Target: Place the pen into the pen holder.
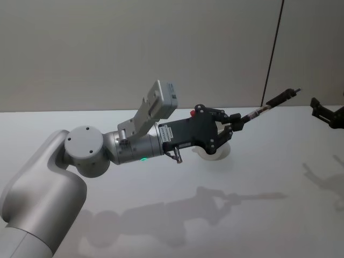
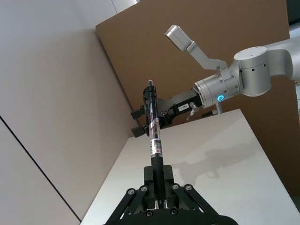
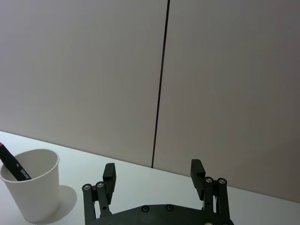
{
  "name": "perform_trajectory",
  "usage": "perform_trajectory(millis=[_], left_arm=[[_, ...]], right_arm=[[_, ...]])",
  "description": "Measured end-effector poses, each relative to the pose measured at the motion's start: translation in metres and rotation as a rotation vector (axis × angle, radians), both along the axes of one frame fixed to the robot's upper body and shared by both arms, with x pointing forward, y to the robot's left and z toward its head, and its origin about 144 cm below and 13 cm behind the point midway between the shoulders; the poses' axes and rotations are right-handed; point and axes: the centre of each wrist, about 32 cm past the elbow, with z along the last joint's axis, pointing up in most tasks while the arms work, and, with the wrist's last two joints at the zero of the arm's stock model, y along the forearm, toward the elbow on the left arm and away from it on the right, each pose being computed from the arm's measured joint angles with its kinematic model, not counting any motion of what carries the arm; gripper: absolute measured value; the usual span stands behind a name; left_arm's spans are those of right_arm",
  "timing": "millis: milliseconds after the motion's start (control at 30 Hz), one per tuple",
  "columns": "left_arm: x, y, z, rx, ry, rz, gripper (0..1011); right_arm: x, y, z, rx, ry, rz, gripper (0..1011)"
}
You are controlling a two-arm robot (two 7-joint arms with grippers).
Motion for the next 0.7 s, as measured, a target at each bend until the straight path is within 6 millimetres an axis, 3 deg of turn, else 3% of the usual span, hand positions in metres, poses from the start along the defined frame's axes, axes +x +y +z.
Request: perform_trajectory(millis=[700], left_arm=[[0.0,-0.001,0.0,-0.001,0.001,-0.002,127]], right_arm=[[-0.017,-0.018,0.001,0.086,-0.033,0.13,1002]])
